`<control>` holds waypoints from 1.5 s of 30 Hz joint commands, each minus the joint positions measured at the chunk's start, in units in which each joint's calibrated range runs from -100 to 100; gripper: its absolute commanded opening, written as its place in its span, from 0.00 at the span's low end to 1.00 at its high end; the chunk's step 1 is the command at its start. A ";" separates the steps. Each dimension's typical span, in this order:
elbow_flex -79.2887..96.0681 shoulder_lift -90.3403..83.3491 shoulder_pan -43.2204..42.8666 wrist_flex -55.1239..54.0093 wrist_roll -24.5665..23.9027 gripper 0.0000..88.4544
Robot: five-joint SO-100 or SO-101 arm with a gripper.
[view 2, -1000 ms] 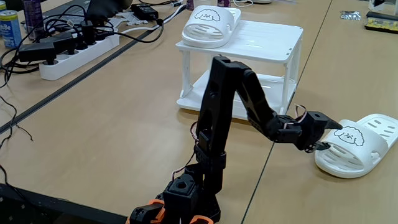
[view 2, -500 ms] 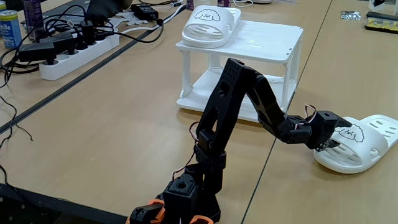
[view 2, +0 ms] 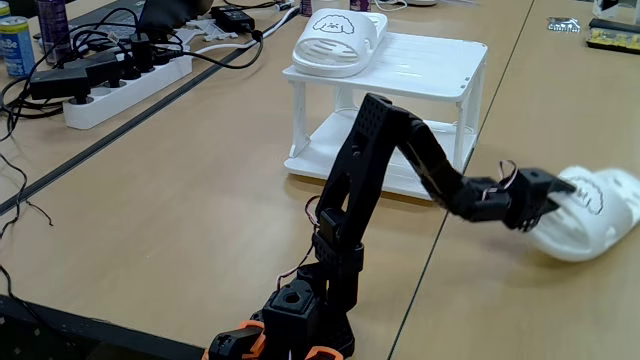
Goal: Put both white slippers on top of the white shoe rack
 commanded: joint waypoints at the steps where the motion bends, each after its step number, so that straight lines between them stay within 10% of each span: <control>1: -12.97 -15.06 -0.26 15.15 0.42 0.01; 15: -33.09 -32.30 -13.83 49.75 0.42 0.01; 45: -33.00 -29.78 -33.56 50.35 0.42 0.01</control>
